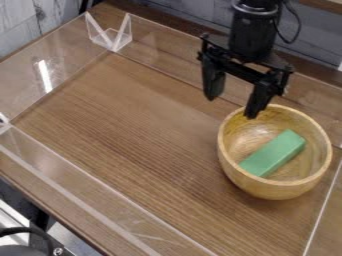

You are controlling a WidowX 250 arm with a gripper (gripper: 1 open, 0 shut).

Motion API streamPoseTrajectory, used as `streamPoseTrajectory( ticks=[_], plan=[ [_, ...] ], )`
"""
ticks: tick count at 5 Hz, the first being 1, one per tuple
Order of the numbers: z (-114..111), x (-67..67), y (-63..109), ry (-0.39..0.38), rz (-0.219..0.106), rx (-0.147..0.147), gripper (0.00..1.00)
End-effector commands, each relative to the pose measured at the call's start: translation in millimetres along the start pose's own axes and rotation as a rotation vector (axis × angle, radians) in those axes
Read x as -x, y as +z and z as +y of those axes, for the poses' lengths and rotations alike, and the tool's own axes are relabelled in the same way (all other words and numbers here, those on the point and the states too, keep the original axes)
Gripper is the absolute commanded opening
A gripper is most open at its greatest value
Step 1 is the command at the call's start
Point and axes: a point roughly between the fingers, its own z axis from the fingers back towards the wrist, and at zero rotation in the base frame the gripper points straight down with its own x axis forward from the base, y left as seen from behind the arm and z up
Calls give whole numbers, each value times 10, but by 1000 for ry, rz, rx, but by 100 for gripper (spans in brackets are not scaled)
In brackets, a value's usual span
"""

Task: Remove the green block from inside the brown bowl and put it on the table

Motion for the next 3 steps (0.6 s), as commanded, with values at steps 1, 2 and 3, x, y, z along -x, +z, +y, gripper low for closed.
streamPoseTrajectory(
  ticks=[1,2,3],
  plan=[
    [-91,-32,121,-27,-55,2,100],
    [-164,-41,100,-45,-56,2,100],
    [-237,-47,79,-61,-59,1,100]
  ],
)
